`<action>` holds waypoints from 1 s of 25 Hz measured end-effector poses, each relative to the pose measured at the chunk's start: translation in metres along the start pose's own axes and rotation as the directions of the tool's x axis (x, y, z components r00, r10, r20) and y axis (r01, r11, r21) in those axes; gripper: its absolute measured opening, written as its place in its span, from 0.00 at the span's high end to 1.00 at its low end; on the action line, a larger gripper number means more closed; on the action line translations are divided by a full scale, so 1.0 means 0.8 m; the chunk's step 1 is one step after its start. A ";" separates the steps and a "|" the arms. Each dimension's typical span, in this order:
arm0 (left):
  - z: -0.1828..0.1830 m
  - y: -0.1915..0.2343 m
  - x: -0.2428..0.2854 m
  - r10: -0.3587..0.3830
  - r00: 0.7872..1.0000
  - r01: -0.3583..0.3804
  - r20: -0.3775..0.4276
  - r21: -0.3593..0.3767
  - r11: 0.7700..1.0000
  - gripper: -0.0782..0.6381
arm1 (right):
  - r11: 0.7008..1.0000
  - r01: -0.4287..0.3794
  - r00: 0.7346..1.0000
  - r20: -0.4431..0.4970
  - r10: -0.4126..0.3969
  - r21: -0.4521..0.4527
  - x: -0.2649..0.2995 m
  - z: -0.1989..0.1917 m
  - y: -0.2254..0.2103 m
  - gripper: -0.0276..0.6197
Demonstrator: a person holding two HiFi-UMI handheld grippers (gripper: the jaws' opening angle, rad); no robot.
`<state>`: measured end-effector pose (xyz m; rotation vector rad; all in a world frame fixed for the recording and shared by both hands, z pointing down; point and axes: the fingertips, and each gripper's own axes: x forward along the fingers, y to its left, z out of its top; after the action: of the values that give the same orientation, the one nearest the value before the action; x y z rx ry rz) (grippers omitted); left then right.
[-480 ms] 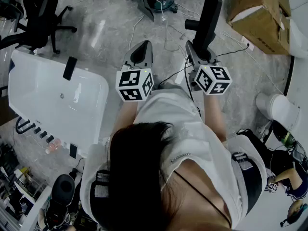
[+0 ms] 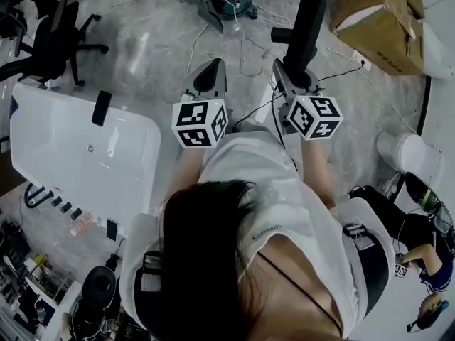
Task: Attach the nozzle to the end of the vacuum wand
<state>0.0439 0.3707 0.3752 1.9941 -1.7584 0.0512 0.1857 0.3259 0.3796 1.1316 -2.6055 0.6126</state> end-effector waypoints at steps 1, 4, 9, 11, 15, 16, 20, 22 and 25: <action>0.001 0.001 0.003 -0.004 1.000 0.004 -0.002 -0.004 1.000 0.89 | 1.000 -0.014 1.000 -0.006 0.014 -0.002 0.004 -0.001 0.006 0.79; 0.004 0.004 0.012 -0.037 0.999 0.037 -0.014 -0.011 0.999 0.89 | 0.999 -0.053 0.998 -0.024 0.053 -0.003 0.016 -0.002 0.019 0.79; 0.006 0.015 0.028 -0.121 0.991 0.119 -0.052 -0.034 0.992 0.89 | 0.997 -0.075 0.997 -0.014 0.076 0.033 0.038 0.005 0.034 0.79; 0.011 0.024 0.032 -0.125 0.991 0.123 -0.047 -0.038 0.992 0.89 | 0.998 -0.060 0.998 -0.014 0.060 0.029 0.046 0.007 0.034 0.79; 0.020 0.044 0.042 -0.114 0.992 0.112 -0.054 -0.036 0.993 0.89 | 0.999 -0.025 1.000 -0.008 0.025 0.047 0.062 0.014 0.031 0.79; 0.022 0.049 0.043 -0.110 0.992 0.108 -0.058 -0.037 0.993 0.89 | 0.998 -0.016 1.000 -0.006 0.017 0.054 0.065 0.015 0.031 0.79; 0.028 0.064 0.046 -0.098 0.993 0.096 -0.063 -0.033 0.995 0.89 | 0.999 0.003 1.000 0.000 -0.003 0.055 0.074 0.017 0.031 0.79; 0.029 0.074 0.046 -0.081 0.995 0.079 -0.064 -0.033 0.996 0.89 | 0.998 0.006 1.000 -0.003 -0.006 0.058 0.080 0.017 0.034 0.79; 0.032 0.083 0.041 -0.072 0.996 0.070 -0.060 -0.041 0.997 0.89 | 0.998 0.014 1.000 -0.009 -0.014 0.053 0.083 0.018 0.038 0.79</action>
<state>-0.0199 0.3267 0.3849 2.0043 -1.6370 0.0538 0.1179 0.2958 0.3826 1.1596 -2.5864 0.6856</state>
